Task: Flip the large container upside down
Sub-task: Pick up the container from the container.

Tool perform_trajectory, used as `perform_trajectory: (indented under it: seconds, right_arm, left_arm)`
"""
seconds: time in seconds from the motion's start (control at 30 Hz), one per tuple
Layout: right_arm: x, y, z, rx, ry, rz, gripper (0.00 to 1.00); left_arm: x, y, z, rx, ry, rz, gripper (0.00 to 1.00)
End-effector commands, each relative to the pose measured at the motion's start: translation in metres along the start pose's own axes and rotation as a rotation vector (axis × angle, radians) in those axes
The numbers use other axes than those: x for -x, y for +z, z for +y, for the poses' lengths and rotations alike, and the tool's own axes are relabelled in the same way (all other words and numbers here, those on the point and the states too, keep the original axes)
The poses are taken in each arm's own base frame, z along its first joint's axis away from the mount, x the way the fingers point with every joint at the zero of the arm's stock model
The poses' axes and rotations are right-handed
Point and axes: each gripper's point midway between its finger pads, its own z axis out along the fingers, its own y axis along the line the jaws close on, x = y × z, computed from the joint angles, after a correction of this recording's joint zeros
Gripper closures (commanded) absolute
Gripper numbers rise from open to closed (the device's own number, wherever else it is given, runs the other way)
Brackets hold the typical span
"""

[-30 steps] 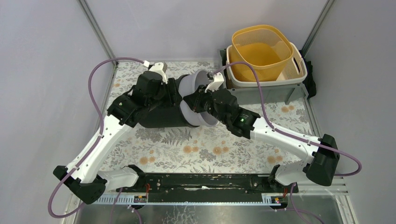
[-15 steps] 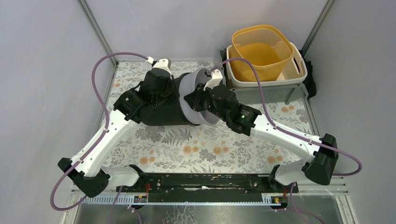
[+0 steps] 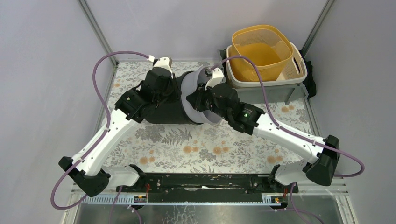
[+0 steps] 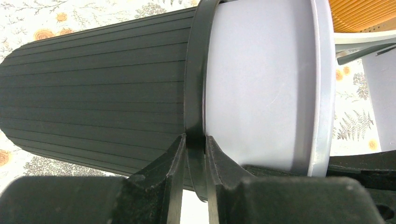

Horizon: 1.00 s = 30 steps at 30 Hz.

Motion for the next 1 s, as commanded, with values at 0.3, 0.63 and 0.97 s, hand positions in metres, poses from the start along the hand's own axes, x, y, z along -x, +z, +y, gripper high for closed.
perform_trajectory:
  seconds: [0.3, 0.63, 0.97]
  right_arm:
    - [0.146, -0.089, 0.085, 0.284, 0.006, -0.364, 1.00]
    - [0.167, -0.105, 0.090, 0.289, -0.006, -0.412, 1.00]
    - [0.176, -0.133, 0.082, 0.273, -0.015, -0.450, 1.00]
  left_arm:
    - [-0.056, 0.022, 0.033, 0.095, 0.048, 0.133, 0.81]
    - [-0.088, 0.026, 0.044, 0.099, 0.035, 0.179, 0.82]
    - [-0.061, 0.019, 0.044, 0.126, 0.056, 0.122, 0.79]
